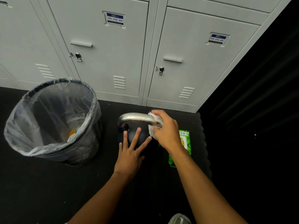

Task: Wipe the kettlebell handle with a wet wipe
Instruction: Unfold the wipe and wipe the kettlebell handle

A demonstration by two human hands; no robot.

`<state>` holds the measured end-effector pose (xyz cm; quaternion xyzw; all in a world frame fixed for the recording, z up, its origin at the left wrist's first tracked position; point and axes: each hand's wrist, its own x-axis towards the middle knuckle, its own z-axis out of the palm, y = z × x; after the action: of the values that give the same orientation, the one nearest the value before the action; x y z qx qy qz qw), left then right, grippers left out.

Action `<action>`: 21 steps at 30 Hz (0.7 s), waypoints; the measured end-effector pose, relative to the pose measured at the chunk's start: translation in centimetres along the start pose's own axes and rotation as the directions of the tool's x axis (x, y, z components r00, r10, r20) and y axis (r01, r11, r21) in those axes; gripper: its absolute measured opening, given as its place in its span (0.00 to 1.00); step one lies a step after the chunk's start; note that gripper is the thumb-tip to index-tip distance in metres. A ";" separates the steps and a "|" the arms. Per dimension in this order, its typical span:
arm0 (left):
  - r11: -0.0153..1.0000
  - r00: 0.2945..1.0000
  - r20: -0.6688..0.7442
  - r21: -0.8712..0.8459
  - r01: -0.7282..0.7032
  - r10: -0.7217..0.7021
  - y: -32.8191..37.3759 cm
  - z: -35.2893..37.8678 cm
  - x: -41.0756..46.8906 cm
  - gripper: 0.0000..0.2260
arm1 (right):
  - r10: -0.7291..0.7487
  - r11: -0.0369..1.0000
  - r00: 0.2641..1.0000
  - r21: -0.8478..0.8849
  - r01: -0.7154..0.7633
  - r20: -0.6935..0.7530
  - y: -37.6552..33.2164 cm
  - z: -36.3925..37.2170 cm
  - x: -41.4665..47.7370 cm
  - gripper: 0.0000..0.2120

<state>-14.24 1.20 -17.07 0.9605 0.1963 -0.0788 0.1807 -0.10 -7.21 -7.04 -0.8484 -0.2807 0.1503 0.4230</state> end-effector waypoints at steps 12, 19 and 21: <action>1.000 1.000 0.003 -0.012 0.019 -0.019 0.2 0.0 0.0 0.41 | 0.014 1.000 0.997 -0.017 -0.015 -0.071 1.5 0.7 0.5 0.13; 1.000 1.000 0.000 -0.010 0.009 -0.009 0.1 0.0 -0.1 0.43 | -0.028 0.983 0.996 -0.183 0.012 -0.085 -0.7 2.6 2.5 0.17; 1.000 1.000 -0.003 -0.016 0.015 -0.015 0.2 0.0 -0.1 0.41 | 0.083 0.996 0.990 0.023 -0.081 -0.110 0.6 2.3 2.3 0.18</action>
<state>-14.27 0.95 -16.93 0.9577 0.2045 -0.0769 0.1875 0.79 -4.67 -8.99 -0.8622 -0.2201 0.1229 0.4393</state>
